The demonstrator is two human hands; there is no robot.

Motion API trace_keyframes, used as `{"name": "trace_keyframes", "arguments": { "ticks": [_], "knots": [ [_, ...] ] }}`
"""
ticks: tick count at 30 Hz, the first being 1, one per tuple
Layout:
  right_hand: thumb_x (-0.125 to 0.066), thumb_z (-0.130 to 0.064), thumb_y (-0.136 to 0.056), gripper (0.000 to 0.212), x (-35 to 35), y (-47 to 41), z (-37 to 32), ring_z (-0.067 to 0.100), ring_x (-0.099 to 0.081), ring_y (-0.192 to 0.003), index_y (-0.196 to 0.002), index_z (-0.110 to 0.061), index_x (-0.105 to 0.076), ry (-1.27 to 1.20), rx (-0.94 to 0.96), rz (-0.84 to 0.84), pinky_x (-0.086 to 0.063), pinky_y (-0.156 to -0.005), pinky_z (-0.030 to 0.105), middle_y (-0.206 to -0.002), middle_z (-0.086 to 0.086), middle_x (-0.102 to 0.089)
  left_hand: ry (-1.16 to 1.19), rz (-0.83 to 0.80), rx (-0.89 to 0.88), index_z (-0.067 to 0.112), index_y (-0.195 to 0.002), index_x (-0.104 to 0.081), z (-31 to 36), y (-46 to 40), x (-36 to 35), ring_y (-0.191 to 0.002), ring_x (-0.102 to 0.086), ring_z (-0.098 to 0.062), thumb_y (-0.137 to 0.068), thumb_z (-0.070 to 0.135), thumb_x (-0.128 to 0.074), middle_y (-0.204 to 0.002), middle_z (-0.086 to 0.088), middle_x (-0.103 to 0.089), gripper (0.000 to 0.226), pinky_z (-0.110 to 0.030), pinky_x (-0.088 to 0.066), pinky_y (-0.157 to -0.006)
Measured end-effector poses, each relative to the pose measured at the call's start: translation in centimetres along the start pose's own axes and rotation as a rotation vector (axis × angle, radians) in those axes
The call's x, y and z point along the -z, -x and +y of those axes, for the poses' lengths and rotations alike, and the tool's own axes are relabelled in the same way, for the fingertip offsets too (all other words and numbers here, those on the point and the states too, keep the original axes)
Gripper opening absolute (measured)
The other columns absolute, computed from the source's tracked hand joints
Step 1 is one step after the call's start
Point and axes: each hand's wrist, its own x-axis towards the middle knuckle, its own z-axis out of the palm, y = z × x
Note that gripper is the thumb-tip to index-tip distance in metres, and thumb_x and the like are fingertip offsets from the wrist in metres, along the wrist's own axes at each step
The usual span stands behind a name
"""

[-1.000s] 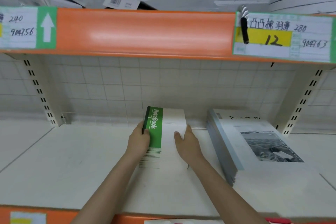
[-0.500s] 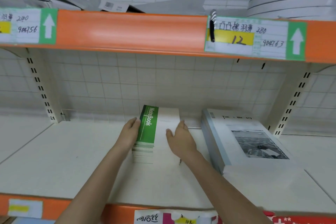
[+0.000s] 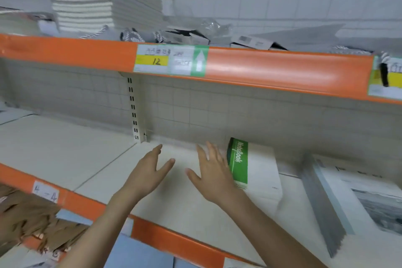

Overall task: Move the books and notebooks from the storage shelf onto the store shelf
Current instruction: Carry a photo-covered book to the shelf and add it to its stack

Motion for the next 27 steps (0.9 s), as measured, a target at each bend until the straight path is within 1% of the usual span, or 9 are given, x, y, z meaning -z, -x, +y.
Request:
{"name": "trace_keyframes", "arguments": {
  "ticks": [3, 7, 11, 14, 17, 20, 23, 27],
  "knots": [
    [-0.034, -0.054, -0.096, 0.071, -1.9, -1.5, -3.6, 0.026, 0.007, -0.147, -0.153, -0.020, -0.006, 0.001, 0.063, -0.036, 0.002, -0.118, 0.044, -0.160, 0.009, 0.006, -0.137, 0.028, 0.015, 0.016, -0.149, -0.025, -3.6, 0.4, 3.3, -0.138, -0.033, -0.017, -0.091, 0.051, -0.048, -0.150, -0.003, -0.035, 0.071, -0.032, -0.029, -0.111],
    [-0.035, -0.052, -0.097, 0.071, -4.8, -4.1, -8.4, 0.026, 0.009, -0.147, -0.153, -0.021, -0.005, -0.012, 0.108, -0.102, 0.003, -0.118, 0.044, -0.160, 0.009, 0.007, -0.325, 0.030, 0.052, 0.017, -0.149, -0.023, -8.0, 0.6, 7.1, -0.137, -0.033, -0.019, -0.092, 0.053, -0.046, -0.151, -0.003, -0.033, 0.072, -0.037, -0.035, -0.108],
    [-0.035, -0.052, -0.097, 0.072, -8.0, -6.5, -13.3, 0.027, 0.009, -0.147, -0.153, -0.021, -0.003, -0.022, 0.164, -0.150, 0.002, -0.119, 0.045, -0.160, 0.009, 0.008, -0.454, 0.016, 0.091, 0.017, -0.149, -0.020, -12.6, 0.8, 10.8, -0.137, -0.032, -0.019, -0.092, 0.054, -0.045, -0.152, -0.003, -0.029, 0.072, -0.033, -0.036, -0.105],
    [-0.036, -0.051, -0.097, 0.072, -10.4, -8.2, -17.1, 0.027, 0.007, -0.147, -0.153, -0.021, -0.002, -0.033, 0.205, -0.179, 0.001, -0.119, 0.045, -0.160, 0.010, 0.007, -0.538, -0.002, 0.122, 0.017, -0.150, -0.017, -16.0, 0.9, 13.6, -0.138, -0.030, -0.020, -0.093, 0.054, -0.044, -0.154, -0.003, -0.026, 0.074, -0.032, -0.035, -0.106],
    [-0.038, -0.049, -0.097, 0.072, -12.5, -9.7, -21.1, 0.027, 0.004, -0.148, -0.153, -0.022, -0.002, -0.074, 0.251, -0.208, -0.001, -0.119, 0.045, -0.160, 0.009, 0.006, -0.591, -0.005, 0.152, 0.017, -0.151, -0.015, -19.3, 1.3, 16.4, -0.138, -0.031, -0.019, -0.093, 0.051, -0.045, -0.154, -0.002, -0.025, 0.074, -0.032, -0.037, -0.106],
    [-0.040, -0.048, -0.097, 0.073, -14.2, -10.9, -25.1, 0.026, -0.003, -0.147, -0.153, -0.020, -0.003, -0.108, 0.295, -0.229, -0.007, -0.119, 0.044, -0.160, 0.009, 0.004, -0.634, 0.003, 0.198, 0.017, -0.151, -0.016, -22.0, 2.1, 19.1, -0.135, -0.037, -0.020, -0.093, 0.052, -0.044, -0.154, -0.002, -0.027, 0.073, -0.035, -0.038, -0.104],
    [-0.038, -0.049, -0.097, 0.072, -15.6, -11.5, -29.0, 0.025, -0.008, -0.146, -0.153, -0.019, -0.004, -0.119, 0.348, -0.249, -0.010, -0.118, 0.042, -0.160, 0.009, 0.000, -0.680, 0.020, 0.269, 0.019, -0.151, -0.016, -24.2, 3.1, 22.0, -0.138, -0.032, -0.020, -0.092, 0.054, -0.043, -0.154, -0.001, -0.028, 0.074, -0.037, -0.034, -0.108],
    [-0.038, -0.049, -0.097, 0.071, -17.0, -12.1, -33.1, 0.025, -0.007, -0.147, -0.153, -0.021, -0.004, -0.149, 0.436, -0.295, -0.008, -0.118, 0.043, -0.160, 0.008, 0.000, -0.707, 0.090, 0.308, 0.020, -0.150, -0.017, -27.0, 4.3, 25.5, -0.138, -0.031, -0.019, -0.090, 0.059, -0.043, -0.151, 0.000, -0.031, 0.076, -0.040, -0.033, -0.109]
  ]
}}
